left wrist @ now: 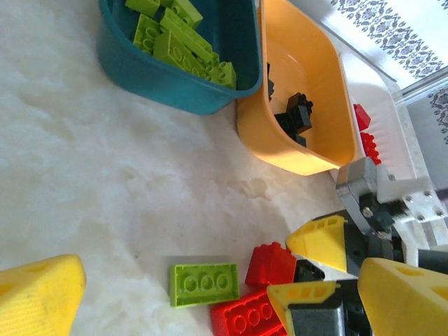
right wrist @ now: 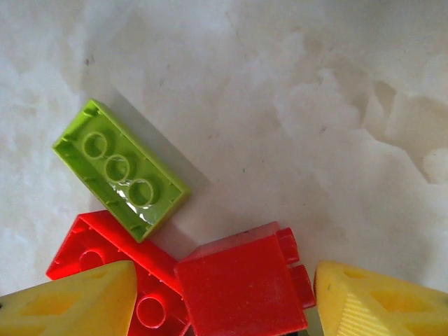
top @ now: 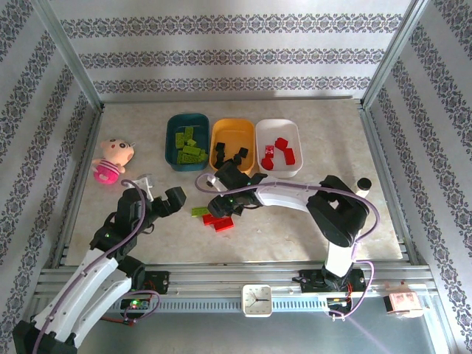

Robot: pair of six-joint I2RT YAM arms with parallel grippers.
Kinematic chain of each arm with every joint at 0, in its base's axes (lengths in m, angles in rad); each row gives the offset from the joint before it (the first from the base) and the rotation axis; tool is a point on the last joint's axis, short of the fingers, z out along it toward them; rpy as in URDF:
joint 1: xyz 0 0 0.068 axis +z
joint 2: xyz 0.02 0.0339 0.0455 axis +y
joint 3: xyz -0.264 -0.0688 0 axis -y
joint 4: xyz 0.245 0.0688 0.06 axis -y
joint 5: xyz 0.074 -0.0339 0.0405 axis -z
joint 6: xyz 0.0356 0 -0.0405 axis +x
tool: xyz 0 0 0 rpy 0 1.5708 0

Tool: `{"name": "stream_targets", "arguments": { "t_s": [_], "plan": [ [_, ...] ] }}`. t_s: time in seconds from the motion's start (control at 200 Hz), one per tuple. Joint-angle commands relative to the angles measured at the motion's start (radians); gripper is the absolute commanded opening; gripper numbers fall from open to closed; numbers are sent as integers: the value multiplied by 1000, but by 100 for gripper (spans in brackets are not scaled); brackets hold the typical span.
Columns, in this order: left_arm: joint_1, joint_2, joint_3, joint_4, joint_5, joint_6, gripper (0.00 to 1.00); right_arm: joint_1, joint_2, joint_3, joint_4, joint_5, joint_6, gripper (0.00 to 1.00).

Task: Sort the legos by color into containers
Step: Pick up the lego from the center of the table, then place the lego in the container.

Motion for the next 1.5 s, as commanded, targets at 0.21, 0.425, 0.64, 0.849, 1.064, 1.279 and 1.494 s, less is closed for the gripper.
{"name": "stream_targets", "arguments": {
  "t_s": [0.21,0.425,0.64,0.849,1.064,1.279,1.494],
  "plan": [
    [-11,-9,-15,-74,-18,-20,100,9,73,75,-106,17,-68,61],
    [-11,-7,-7,-79,-22,-12,100,9,62,75,-82,6,-59,47],
    [-10,2,-2,-66,-12,-9,100,4,-34,29,-37,-12,-39,41],
    [-11,48,-11,13,47,-4,100,-66,-230,-120,111,-62,60,36],
    [-11,125,-3,58,99,11,100,-280,-452,-250,211,-20,190,35],
    [-12,154,3,62,101,22,100,-499,-416,-223,179,101,288,33],
    [-14,169,13,38,102,47,100,-582,-242,-86,106,191,300,38]
  ]
}}
